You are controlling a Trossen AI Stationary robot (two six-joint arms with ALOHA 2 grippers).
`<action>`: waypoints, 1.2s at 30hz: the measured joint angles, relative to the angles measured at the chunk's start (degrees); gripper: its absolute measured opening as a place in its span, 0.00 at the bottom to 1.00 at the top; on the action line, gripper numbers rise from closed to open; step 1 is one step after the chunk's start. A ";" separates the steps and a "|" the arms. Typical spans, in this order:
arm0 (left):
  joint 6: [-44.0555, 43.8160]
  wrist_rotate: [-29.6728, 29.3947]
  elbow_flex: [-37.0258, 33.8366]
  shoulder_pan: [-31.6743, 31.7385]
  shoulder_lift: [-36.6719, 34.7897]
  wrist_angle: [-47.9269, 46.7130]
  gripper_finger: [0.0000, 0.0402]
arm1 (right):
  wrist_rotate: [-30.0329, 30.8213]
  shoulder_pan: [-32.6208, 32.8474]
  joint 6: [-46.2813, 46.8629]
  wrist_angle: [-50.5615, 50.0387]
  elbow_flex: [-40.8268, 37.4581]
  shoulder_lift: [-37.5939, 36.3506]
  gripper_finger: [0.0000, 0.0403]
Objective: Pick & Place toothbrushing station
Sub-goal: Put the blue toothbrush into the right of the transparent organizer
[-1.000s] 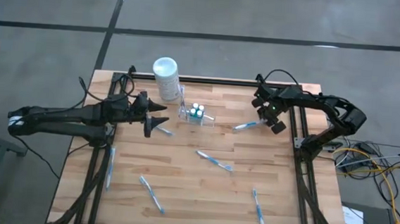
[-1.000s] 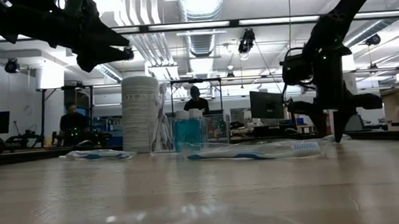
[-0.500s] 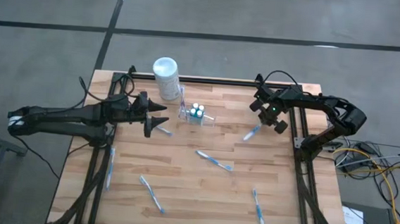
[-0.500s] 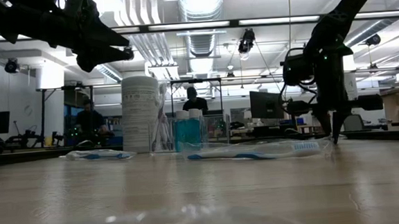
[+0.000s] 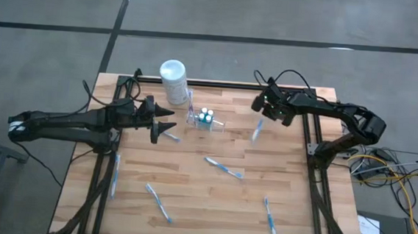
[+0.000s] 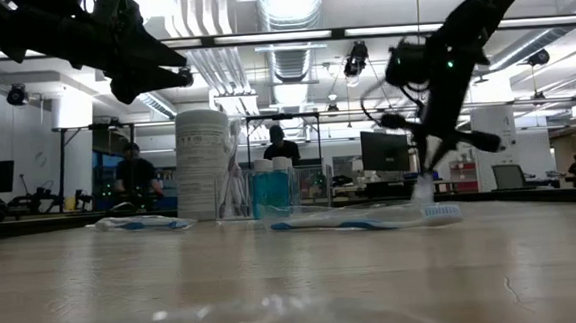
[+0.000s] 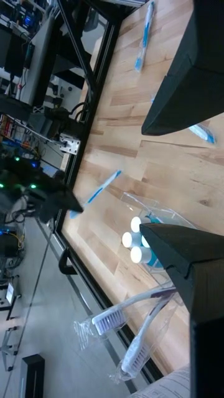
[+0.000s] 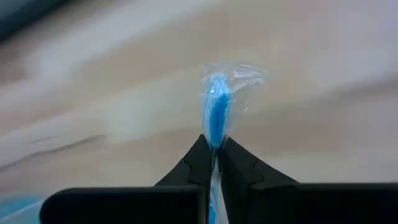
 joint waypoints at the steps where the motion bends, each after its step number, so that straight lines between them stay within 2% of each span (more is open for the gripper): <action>1: 0.00 0.00 0.00 0.00 -0.01 -0.02 0.62 | 0.69 0.64 -0.97 1.98 0.34 -0.62 0.03; 8: 0.00 0.00 0.00 0.00 -0.02 -0.02 0.62 | 5.71 5.71 -14.69 13.86 3.97 -4.25 0.03; 17: 0.00 -0.02 0.00 0.00 0.00 -0.02 0.62 | 12.72 12.84 -33.35 18.52 11.86 -4.07 0.03; 21: 0.00 -0.02 0.00 0.00 0.00 -0.03 0.62 | 12.67 14.90 -39.35 24.28 14.49 -1.57 0.03; 28: 0.01 -0.02 0.00 0.02 0.00 -0.04 0.62 | 11.64 17.46 -47.54 24.49 19.40 5.05 0.03; 32: 0.01 -0.02 0.00 0.02 0.00 -0.04 0.62 | 2.55 18.02 -50.46 28.30 21.37 9.05 0.03; 36: 0.00 -0.02 0.00 0.02 -0.02 -0.04 0.62 | 1.19 19.10 -52.40 29.92 24.08 12.08 0.03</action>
